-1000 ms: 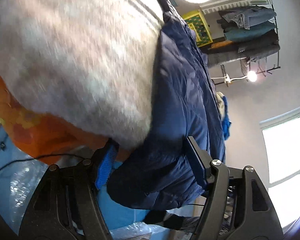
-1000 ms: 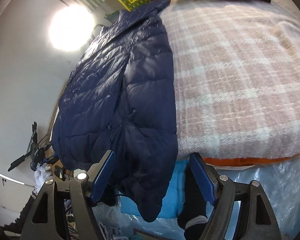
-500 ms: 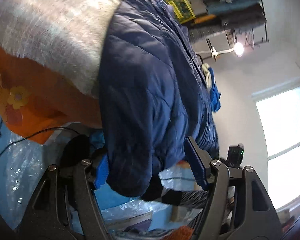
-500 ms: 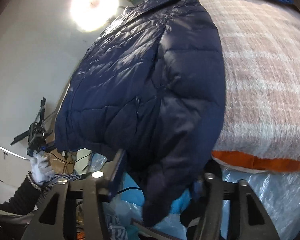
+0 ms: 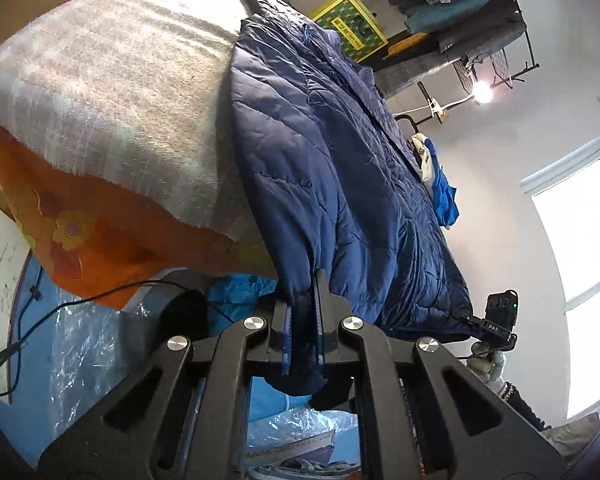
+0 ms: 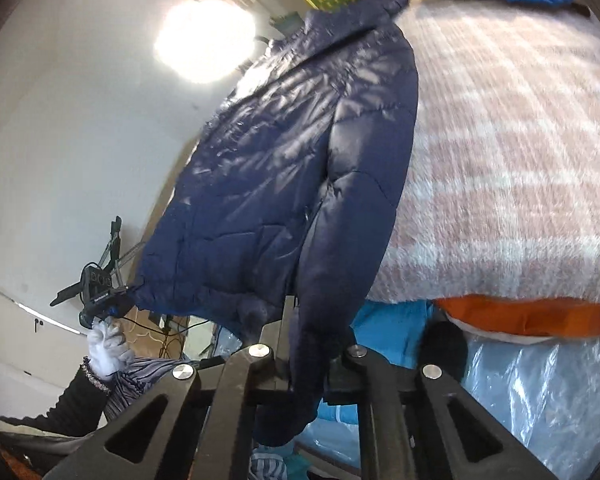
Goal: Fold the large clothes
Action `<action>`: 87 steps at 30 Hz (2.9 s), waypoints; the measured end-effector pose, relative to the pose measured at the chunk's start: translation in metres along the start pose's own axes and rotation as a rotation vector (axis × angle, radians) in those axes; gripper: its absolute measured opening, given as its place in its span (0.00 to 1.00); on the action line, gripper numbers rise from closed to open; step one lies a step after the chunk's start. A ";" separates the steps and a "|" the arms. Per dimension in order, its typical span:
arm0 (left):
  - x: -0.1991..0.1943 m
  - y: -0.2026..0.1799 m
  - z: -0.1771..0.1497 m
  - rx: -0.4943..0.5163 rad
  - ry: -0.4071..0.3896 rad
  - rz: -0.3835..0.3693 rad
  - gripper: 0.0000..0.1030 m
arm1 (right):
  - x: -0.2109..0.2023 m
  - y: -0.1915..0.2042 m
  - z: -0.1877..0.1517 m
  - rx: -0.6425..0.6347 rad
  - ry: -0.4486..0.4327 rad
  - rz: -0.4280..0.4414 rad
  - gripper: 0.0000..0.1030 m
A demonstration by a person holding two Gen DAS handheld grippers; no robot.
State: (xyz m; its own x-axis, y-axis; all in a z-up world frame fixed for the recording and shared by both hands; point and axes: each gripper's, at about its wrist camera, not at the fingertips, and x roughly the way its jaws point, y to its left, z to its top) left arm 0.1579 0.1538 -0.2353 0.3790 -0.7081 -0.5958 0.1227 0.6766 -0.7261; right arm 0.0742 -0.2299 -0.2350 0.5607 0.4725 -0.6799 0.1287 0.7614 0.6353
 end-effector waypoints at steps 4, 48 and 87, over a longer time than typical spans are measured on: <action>0.021 0.011 -0.006 -0.069 0.064 -0.011 0.22 | 0.013 -0.005 -0.002 0.000 0.032 -0.043 0.12; 0.031 -0.118 0.219 0.019 -0.177 0.162 0.06 | -0.024 0.050 0.211 0.096 -0.302 -0.095 0.03; 0.148 -0.088 0.281 0.350 -0.074 0.482 0.48 | 0.052 -0.024 0.283 0.013 -0.239 -0.330 0.77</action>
State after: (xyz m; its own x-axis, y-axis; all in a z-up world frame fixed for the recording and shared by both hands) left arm 0.4606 0.0467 -0.1632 0.5285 -0.2973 -0.7952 0.2112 0.9533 -0.2160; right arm 0.3317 -0.3492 -0.1824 0.6615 0.0860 -0.7450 0.3432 0.8485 0.4028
